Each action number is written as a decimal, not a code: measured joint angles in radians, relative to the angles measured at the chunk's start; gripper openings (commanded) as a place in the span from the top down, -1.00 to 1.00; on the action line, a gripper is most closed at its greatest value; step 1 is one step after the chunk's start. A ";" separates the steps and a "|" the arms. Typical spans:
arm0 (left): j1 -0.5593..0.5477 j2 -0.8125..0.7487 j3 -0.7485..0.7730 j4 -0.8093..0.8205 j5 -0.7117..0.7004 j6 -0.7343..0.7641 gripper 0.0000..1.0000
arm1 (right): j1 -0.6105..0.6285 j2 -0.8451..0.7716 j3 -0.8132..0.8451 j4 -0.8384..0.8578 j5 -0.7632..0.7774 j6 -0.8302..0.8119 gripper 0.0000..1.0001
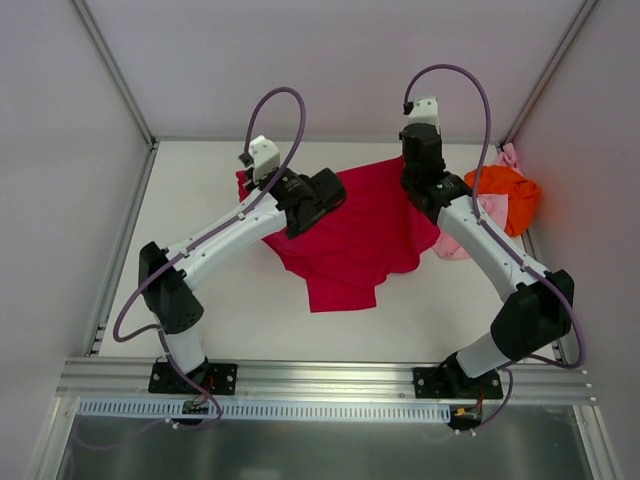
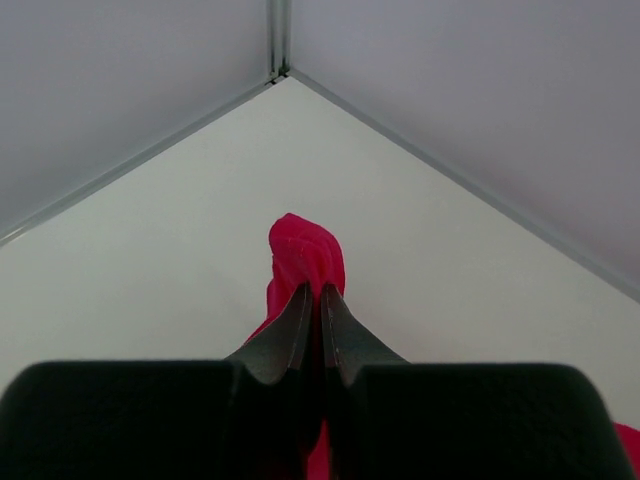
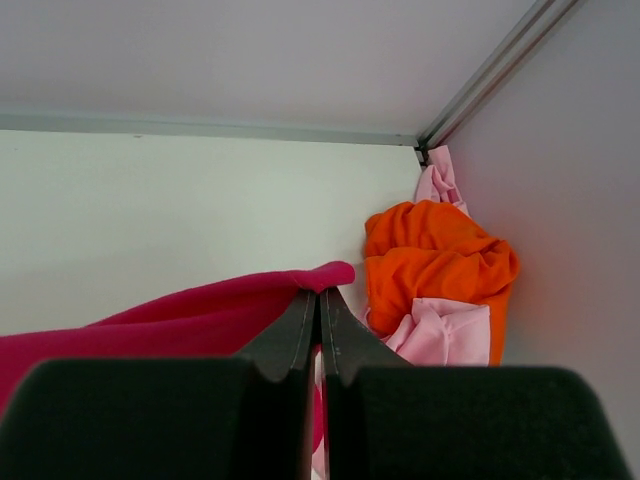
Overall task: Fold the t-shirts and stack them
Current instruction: Flatten out the tshirt
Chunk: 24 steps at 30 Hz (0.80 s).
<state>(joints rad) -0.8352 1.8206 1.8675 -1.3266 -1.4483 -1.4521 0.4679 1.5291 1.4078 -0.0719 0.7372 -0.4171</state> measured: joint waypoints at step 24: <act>-0.324 -0.262 -0.684 -0.002 0.019 -0.305 1.00 | 0.048 0.000 -0.027 0.005 -0.087 0.101 0.98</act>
<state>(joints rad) -1.1591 1.5589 1.1835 -1.3285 -1.4292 -1.7569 0.5163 1.5291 1.3811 -0.0673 0.6498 -0.3161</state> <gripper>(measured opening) 0.020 0.023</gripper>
